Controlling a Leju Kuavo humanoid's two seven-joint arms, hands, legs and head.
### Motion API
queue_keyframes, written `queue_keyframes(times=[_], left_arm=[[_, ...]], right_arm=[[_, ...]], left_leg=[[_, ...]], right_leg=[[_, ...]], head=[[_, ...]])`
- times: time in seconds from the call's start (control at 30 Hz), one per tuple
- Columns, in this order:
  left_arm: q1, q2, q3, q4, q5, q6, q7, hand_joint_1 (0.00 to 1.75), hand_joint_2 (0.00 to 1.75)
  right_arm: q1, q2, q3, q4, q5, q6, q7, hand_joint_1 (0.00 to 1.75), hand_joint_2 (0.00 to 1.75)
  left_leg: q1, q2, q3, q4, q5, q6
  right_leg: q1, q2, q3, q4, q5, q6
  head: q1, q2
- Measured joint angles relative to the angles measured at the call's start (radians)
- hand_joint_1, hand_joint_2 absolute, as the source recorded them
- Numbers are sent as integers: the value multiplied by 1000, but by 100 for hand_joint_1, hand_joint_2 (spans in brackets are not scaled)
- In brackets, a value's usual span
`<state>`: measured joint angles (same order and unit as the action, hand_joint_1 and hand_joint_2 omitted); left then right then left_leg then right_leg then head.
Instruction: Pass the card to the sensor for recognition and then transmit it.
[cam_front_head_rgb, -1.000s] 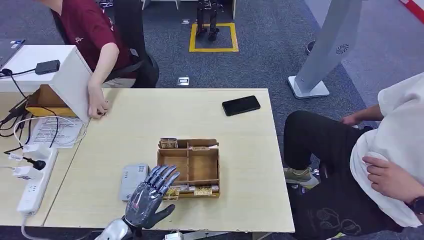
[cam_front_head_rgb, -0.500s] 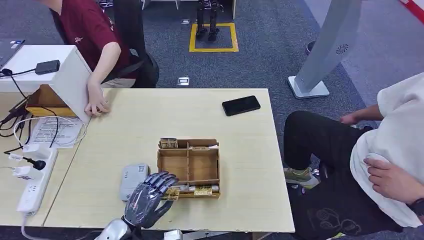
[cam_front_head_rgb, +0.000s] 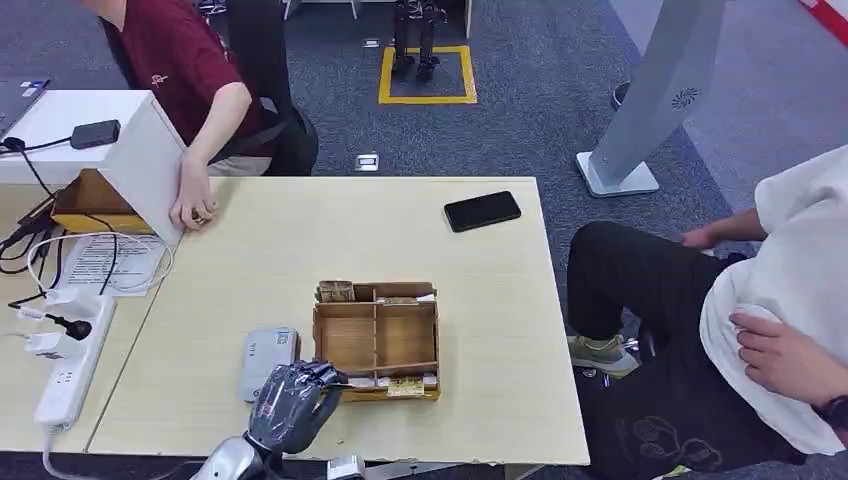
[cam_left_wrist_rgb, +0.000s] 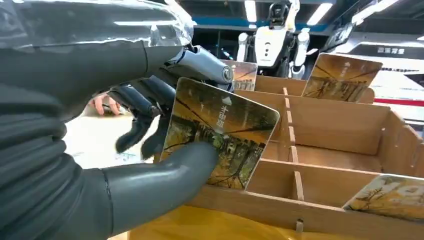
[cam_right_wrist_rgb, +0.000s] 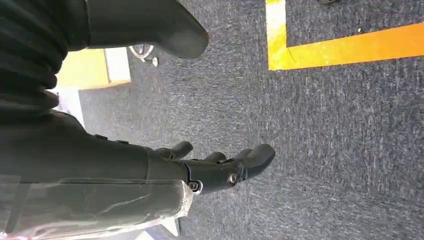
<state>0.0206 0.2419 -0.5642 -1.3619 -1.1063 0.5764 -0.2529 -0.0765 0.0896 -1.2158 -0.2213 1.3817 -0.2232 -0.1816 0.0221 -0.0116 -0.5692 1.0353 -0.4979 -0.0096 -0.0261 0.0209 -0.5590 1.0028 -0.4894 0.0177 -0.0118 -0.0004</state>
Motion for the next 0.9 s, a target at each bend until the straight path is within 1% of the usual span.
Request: queue_keyframes(times=[0.2, 0.27, 0.3, 0.33, 0.37, 0.4, 0.43, 0.47, 0.5, 0.57, 0.63, 0.67, 0.73, 0.83, 0.9], left_arm=[[0, 0, 0, 0, 0, 0, 0, 175, 175], [0, 0, 0, 0, 0, 0, 0, 157, 175], [0, 0, 0, 0, 0, 0, 0, 154, 175], [0, 0, 0, 0, 0, 0, 0, 157, 175], [0, 0, 0, 0, 0, 0, 0, 157, 175], [0, 0, 0, 0, 0, 0, 0, 148, 175], [0, 0, 0, 0, 0, 0, 0, 155, 175], [0, 0, 0, 0, 1, 0, 0, 154, 175], [0, 0, 1, 0, 5, -1, -1, 157, 175], [0, 0, 2, 0, 26, -11, -12, 169, 175], [-1, 0, 5, 0, 58, -19, -33, 166, 175], [-2, 0, 9, -2, 81, -26, -49, 175, 175], [-4, 6, 18, -19, 141, -47, -84, 175, 175], [-14, 37, 47, -103, 257, -92, -136, 175, 175], [-31, 71, 88, -189, 334, -137, -162, 175, 175]], right_arm=[[0, 0, 0, 0, 0, 0, -2, 0, 175], [0, 0, 0, 0, 0, 0, -2, 0, 175], [0, 0, 0, 0, -1, 0, -2, 0, 175], [0, 0, 0, 0, -1, 0, -2, 0, 175], [0, 0, 0, 0, -1, 0, -2, 0, 175], [0, 0, 0, 0, 0, 0, -2, 0, 175], [0, 0, 0, 0, 0, 0, -1, 0, 175], [0, 0, 0, 0, 0, 0, 0, 0, 175], [0, 0, 0, 0, 0, 0, 1, 0, 175], [0, 0, 0, 0, 0, 0, 2, 0, 175], [0, 0, 0, 0, 0, 0, 3, 0, 175], [0, 0, 0, 0, 0, 0, 2, 0, 175], [-1, 0, 0, 0, 0, 0, 0, 0, 175], [-1, 0, 0, 0, 1, 0, 3, 0, 175], [-1, 0, 0, 0, -3, 0, 4, 0, 175]], left_leg=[[0, 0, 0, 0, 0, 0], [0, 0, 0, 0, 0, 0], [0, 0, 0, 0, 0, 0], [0, 0, 0, 0, 0, 0], [0, 0, 0, 0, 0, 0], [0, 0, 0, 0, 0, 0], [0, 0, 0, 0, 0, 0], [0, 0, 0, 0, 0, 0], [0, 0, 0, 0, 0, 0], [0, 0, 0, 0, 0, 0], [0, 0, 0, 0, 0, 0], [0, 0, 0, 0, 0, 0], [0, 0, 0, 0, 0, 0], [0, 0, 0, 0, 0, 0], [1, 0, 0, 0, 0, 0]], right_leg=[[0, 0, 0, 0, 0, 0], [0, 0, 0, 0, 0, 0], [0, 0, 0, 0, 0, 0], [0, 0, 0, 0, 0, 0], [0, 0, 0, 0, 0, 0], [0, 0, 0, 0, 0, 0], [0, 0, 0, 0, 0, 0], [0, 0, 0, 0, 0, 0], [0, 0, 0, 0, 0, 0], [0, 0, 0, 0, 0, 0], [0, 0, 0, 0, 0, 0], [0, 0, 0, 0, 0, 0], [0, 0, 0, 0, 0, 0], [0, 0, 0, 0, 0, 0], [0, 0, 0, 0, 0, 0]], head=[[0, 0], [0, 0], [0, 0], [0, 0], [0, 0], [0, 0], [0, 0], [0, 0], [0, 0], [0, 0], [0, 0], [0, 0], [0, 0], [0, 0], [0, 0]])
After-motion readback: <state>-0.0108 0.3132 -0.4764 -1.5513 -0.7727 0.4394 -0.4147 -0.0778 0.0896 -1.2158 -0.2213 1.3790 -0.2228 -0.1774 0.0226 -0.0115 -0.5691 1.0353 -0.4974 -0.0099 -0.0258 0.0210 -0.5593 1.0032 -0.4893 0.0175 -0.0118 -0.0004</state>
